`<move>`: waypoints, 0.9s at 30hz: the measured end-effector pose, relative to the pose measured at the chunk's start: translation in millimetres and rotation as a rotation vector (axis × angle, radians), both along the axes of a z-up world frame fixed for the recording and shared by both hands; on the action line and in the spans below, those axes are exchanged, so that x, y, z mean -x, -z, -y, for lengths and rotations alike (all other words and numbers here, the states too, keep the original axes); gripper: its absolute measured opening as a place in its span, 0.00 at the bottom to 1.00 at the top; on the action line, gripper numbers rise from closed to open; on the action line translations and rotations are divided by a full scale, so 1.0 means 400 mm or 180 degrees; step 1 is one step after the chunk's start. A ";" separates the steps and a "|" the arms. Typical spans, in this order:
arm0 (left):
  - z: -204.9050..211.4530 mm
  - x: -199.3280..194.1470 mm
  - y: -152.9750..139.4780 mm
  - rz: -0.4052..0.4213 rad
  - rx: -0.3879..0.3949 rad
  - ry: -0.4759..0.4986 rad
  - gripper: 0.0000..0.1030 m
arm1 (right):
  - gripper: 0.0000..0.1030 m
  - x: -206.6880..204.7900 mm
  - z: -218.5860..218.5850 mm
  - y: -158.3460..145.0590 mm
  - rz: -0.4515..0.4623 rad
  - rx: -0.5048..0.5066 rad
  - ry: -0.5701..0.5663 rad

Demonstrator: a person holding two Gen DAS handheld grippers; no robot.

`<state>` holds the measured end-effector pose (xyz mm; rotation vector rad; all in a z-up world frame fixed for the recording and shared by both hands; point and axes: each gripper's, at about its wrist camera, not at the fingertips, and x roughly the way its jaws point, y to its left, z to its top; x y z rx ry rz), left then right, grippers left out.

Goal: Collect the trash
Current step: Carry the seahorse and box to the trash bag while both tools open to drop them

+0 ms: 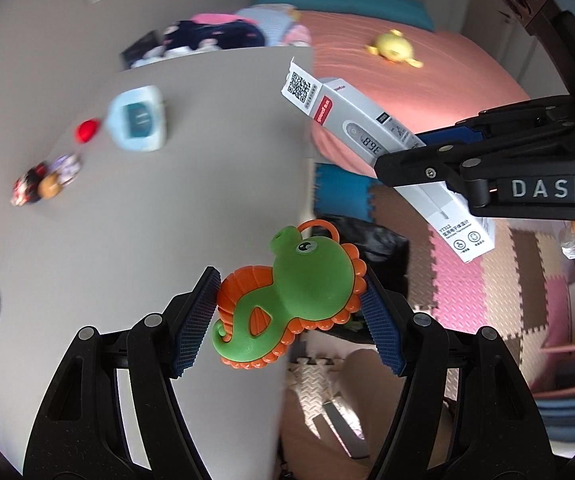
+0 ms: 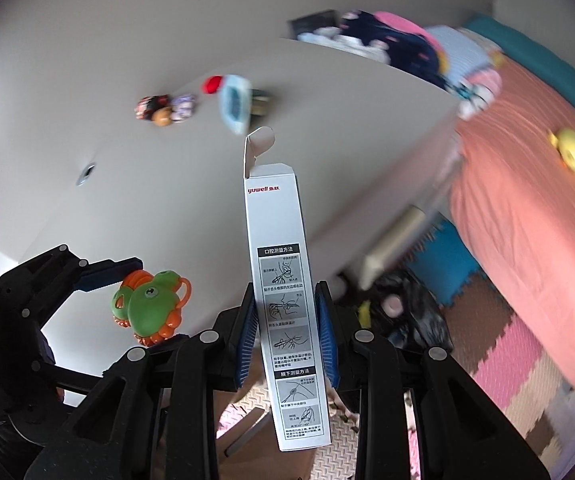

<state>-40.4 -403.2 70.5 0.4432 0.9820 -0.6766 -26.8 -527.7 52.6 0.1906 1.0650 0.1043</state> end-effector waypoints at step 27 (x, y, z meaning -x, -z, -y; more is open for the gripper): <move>0.338 0.048 0.232 -0.0100 -0.0645 0.0378 0.94 | 0.89 0.122 0.358 0.259 -0.0485 -0.0054 0.1505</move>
